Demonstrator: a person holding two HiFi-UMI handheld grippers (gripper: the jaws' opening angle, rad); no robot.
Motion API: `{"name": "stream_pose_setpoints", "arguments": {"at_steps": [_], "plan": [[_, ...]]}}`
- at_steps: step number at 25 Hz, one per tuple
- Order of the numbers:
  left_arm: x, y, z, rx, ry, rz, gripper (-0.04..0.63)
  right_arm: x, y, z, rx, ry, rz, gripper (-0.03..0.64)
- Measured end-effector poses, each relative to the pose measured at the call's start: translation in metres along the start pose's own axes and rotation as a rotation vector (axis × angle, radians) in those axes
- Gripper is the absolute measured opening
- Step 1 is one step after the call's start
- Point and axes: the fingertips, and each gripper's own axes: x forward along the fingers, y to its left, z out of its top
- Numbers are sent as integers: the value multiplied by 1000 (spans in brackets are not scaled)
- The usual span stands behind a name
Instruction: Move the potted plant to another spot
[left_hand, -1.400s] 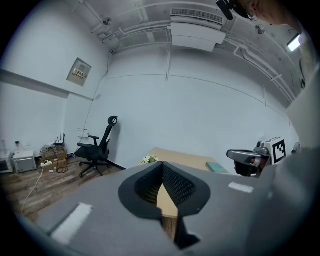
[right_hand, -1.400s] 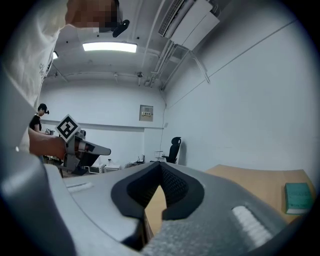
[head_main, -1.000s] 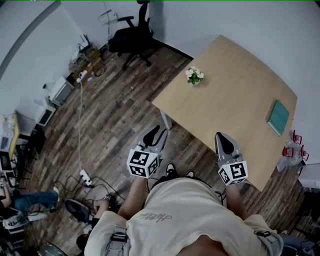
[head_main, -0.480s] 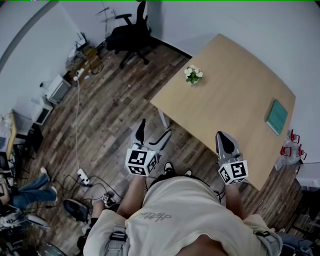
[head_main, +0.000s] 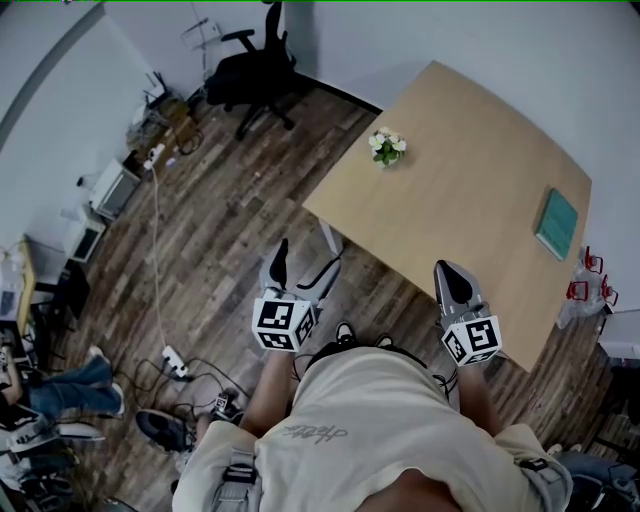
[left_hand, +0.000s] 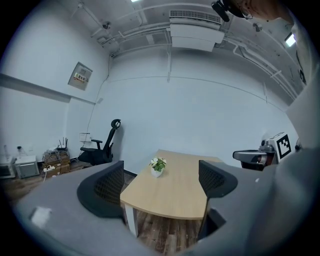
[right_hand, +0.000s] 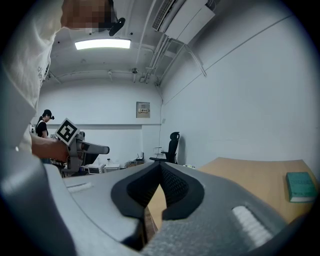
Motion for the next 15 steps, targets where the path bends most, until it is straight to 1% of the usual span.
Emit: {"name": "stream_pose_setpoints", "arguments": {"at_steps": [3, 6, 15], "plan": [[6, 3, 0, 10, 7, -18, 485, 5, 1, -1, -3, 1, -12, 3], [10, 11, -1, 36, 17, -35, 485, 11, 6, -3, 0, 3, -33, 3], [24, 20, 1, 63, 22, -102, 485, 17, 12, -9, 7, 14, -101, 3]]}}
